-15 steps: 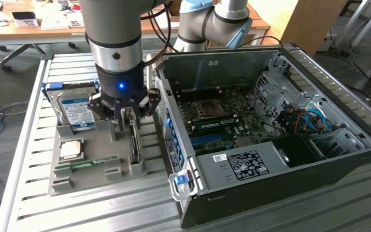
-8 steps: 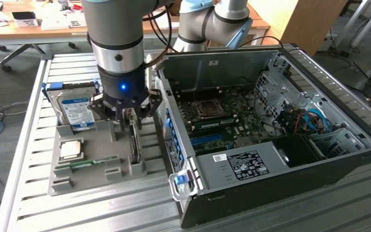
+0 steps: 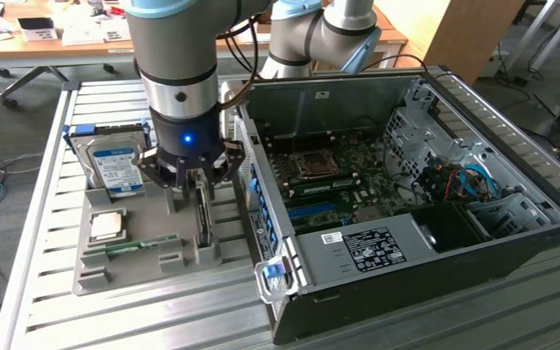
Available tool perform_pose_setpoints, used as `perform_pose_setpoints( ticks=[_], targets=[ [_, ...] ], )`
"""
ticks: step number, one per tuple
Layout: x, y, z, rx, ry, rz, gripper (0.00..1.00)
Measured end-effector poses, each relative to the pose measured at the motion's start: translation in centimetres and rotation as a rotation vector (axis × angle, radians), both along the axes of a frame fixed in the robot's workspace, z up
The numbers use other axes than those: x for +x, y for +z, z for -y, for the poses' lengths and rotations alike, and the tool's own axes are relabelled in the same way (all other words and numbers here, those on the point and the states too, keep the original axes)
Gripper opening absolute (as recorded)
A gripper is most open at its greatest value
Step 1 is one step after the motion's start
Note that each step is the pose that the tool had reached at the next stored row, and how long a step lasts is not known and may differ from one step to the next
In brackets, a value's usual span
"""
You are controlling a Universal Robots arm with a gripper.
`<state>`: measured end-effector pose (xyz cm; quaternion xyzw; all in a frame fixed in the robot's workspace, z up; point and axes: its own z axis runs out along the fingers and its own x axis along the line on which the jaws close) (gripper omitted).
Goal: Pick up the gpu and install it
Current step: 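Pick up the gpu and move the gpu toward the slot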
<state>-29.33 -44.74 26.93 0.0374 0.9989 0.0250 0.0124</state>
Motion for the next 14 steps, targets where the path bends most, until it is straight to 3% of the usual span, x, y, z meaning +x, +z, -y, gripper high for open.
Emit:
perform_pose_setpoints(
  ticks=[14],
  targets=[
    [0.16, -0.61, 0.0, 0.0004, 0.0, -0.0001, 0.43]
  ],
)
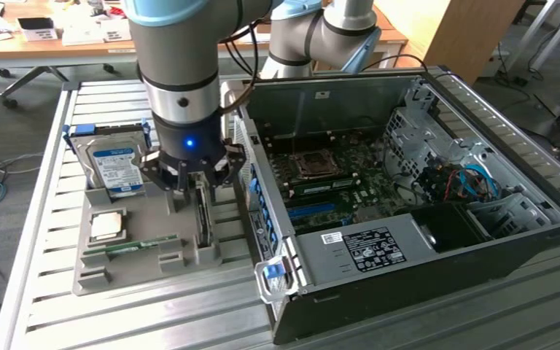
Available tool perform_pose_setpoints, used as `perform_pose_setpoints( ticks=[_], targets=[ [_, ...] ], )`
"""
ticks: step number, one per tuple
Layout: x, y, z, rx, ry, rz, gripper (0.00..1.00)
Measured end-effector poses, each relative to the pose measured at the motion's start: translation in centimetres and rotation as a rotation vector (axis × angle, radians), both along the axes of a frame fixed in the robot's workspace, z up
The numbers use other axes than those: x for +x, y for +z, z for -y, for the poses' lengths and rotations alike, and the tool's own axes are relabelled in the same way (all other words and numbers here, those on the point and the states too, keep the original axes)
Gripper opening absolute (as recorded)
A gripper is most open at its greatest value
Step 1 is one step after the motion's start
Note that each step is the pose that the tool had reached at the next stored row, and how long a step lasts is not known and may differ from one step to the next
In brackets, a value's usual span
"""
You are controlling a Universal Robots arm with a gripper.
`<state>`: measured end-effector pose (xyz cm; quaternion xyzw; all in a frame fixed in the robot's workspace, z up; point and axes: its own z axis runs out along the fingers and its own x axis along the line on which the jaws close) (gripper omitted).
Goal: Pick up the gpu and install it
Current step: 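Pick up the gpu and move the gpu toward the slot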
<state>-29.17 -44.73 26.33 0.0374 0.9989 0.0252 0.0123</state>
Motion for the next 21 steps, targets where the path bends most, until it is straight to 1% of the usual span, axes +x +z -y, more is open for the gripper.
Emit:
perform_pose_setpoints(
  ticks=[7, 11, 13, 19, 21],
  targets=[
    [0.1, -0.82, 0.0, -0.0002, 0.0, -0.0007, 0.43],
    [0.1, -1.1, 0.0, -0.0002, 0.0, -0.0009, 0.43],
    [0.1, -1.2, -0.12, 0.0, 0.0, -0.001, 0.43],
    [0.1, -1.37, -0.72, 0.0007, 0.0, -0.0009, 0.43],
    [0.1, -1.48, -0.78, 0.001, 0.0, -0.0007, 0.43]
  ],
)
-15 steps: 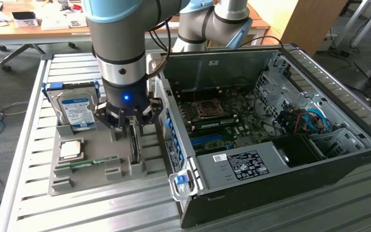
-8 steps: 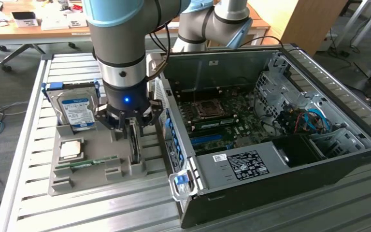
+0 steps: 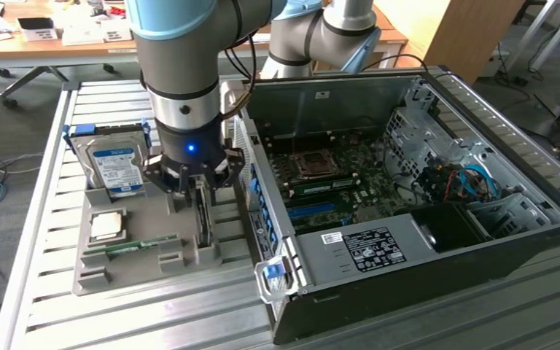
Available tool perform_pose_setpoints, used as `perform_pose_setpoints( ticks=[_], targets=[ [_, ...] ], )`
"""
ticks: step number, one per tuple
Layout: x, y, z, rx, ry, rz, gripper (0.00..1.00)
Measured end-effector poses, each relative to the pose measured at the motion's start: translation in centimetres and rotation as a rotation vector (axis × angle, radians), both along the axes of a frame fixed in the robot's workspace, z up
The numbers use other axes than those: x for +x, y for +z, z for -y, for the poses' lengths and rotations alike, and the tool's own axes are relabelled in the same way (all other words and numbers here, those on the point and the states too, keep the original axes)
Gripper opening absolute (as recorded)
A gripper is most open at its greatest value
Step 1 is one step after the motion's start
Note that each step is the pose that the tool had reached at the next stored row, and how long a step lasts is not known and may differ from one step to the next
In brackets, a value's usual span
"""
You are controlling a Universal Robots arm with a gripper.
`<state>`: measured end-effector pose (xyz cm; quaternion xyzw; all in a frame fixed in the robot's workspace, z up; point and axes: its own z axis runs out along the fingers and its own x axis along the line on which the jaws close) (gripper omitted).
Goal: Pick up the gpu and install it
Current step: 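Pick up the gpu and move the gpu toward the slot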
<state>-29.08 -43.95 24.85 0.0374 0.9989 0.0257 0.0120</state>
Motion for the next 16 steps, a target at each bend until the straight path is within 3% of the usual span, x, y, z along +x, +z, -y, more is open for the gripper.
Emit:
perform_pose_setpoints(
  ticks=[10, 16],
  targets=[
    [0.0, -1.11, -0.09, -0.0001, 0.0, -0.0002, 0.43],
    [0.0, -1.17, -0.09, -0.0002, 0.0, -0.0003, 0.43]
  ],
)
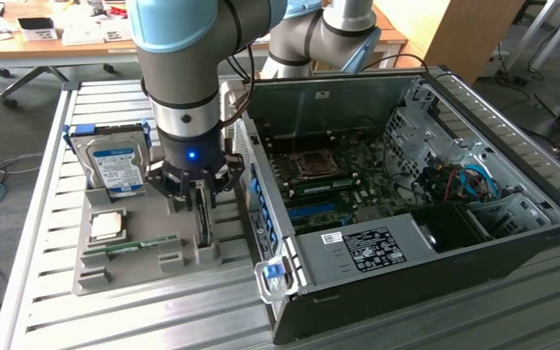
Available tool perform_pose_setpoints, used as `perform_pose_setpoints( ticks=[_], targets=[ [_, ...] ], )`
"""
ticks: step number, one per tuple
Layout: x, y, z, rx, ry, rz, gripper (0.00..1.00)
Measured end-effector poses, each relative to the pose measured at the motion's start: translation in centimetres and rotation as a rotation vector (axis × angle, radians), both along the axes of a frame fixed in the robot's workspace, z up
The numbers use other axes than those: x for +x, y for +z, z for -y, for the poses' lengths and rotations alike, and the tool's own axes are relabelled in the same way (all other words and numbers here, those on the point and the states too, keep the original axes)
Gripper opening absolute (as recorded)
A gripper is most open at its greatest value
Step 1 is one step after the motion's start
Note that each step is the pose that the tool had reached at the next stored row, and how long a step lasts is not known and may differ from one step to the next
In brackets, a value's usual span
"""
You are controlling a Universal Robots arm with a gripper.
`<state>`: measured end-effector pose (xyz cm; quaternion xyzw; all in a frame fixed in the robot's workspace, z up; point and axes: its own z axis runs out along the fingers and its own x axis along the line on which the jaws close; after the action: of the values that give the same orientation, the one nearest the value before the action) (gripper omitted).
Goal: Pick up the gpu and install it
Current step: 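Pick up the gpu and move the gpu toward the slot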
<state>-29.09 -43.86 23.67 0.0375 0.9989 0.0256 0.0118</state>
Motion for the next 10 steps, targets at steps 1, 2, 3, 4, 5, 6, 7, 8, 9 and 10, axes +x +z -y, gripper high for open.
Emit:
perform_pose_setpoints(
  ticks=[1, 2, 3, 4, 5, 6, 7, 8, 9, 10],
  targets=[
    [0.0, -0.07, 0.0, 0.0003, 0.0, 0.0004, 0.43],
    [0.0, -0.14, -0.01, 0.0003, 0.0, 0.0003, 0.43],
    [0.0, -0.21, 0.0, 0.0001, 0.0, 0.0001, 0.43],
    [0.0, -0.28, 0.0, 0.0001, 0.0, 0.0001, 0.43],
    [0.0, -0.32, 0.0, 0.0, 0.0, 0.0, 0.43],
    [-0.01, -0.33, 0.0, -0.0001, 0.0, -0.0002, 0.43],
    [0.0, -0.35, 0.0, -0.0001, 0.0, -0.0002, 0.43],
    [0.0, -0.37, 0.0, 0.0, 0.0, 0.0, 0.43],
    [0.03, -0.39, -0.01, 0.0002, 0.0, 0.0001, 0.43],
    [0.06, -0.41, -0.01, 0.0002, 0.0, 0.0002, 0.43]
  ],
)
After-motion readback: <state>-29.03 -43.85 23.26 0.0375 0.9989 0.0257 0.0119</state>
